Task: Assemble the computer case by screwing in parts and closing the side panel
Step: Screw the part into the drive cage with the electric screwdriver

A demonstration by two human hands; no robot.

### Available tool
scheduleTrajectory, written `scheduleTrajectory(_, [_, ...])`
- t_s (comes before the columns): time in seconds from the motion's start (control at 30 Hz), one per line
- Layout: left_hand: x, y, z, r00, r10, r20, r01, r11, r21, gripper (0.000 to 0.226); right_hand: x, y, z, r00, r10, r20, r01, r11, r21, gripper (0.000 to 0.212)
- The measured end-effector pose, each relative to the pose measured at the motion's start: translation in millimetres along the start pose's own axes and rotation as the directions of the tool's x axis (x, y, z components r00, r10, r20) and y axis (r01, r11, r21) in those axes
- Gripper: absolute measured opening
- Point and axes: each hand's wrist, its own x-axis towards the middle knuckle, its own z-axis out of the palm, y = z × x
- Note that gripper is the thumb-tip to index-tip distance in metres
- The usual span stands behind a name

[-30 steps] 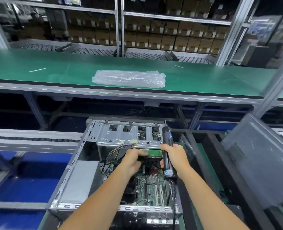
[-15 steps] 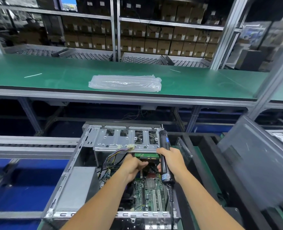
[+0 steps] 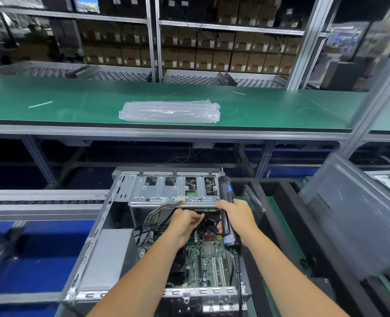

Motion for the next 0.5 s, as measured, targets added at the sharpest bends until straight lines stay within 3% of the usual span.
scheduleTrajectory(0.07, [-7,-1,-3,0.992,0.078,-0.098,-0.032,0.915,0.402,0.007,0,0,0,1.000,0.004,-0.006,-0.004,1.000,-0.005,0.029])
scheduleTrajectory(0.1, [-9,-2,-6,0.977,0.174,-0.127,-0.062,0.793,0.607,0.011,-1,0,0,1.000,0.005,-0.006,-0.005,1.000,-0.006,0.029])
scheduleTrajectory(0.13, [-10,-3,-8,0.956,0.265,-0.126,-0.087,0.666,0.741,0.018,-2,-1,0,1.000,0.006,-0.005,-0.006,1.000,-0.004,0.029])
scheduleTrajectory(0.17, [-13,-3,-9,0.944,0.310,-0.111,-0.106,0.604,0.790,0.021,-2,-1,0,1.000,0.006,-0.002,-0.006,1.000,-0.001,0.029])
scheduleTrajectory(0.2, [-14,-4,-11,0.943,0.320,-0.091,-0.119,0.581,0.805,0.022,-3,-1,0,1.000,0.006,-0.001,-0.006,1.000,0.003,0.029])
scheduleTrajectory(0.33, [-13,-8,-13,0.978,0.205,-0.039,-0.132,0.751,0.647,0.027,-4,-1,1,1.000,0.006,-0.004,-0.006,1.000,-0.003,0.031])
scheduleTrajectory(0.5, [-6,-6,-15,0.957,0.281,-0.077,-0.159,0.724,0.671,0.034,-5,-3,0,1.000,0.015,-0.002,-0.015,1.000,0.005,0.032])
